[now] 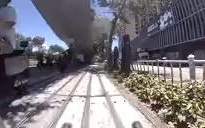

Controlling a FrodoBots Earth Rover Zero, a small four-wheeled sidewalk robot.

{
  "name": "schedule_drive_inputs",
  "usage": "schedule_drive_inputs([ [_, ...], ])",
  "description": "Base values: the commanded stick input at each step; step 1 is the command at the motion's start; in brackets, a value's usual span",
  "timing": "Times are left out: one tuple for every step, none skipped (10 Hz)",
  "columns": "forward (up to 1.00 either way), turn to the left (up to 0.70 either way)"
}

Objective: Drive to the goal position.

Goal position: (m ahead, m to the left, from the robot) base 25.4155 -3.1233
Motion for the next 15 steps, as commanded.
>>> schedule_drive_inputs([
  [0.7, 0.0],
  [0.7, 0.0],
  [0.7, 0.0],
  [0.7, 0.0],
  [0.7, 0.0],
  [0.7, 0.0],
  [0.7, 0.0],
  [0.7, 0.0],
  [0.7, 0.0],
  [0.7, 0.0],
  [0.7, 0.02],
  [0.7, 0.09],
  [0.7, 0.14],
  [0.7, 0.14],
  [0.7, 0.11],
])
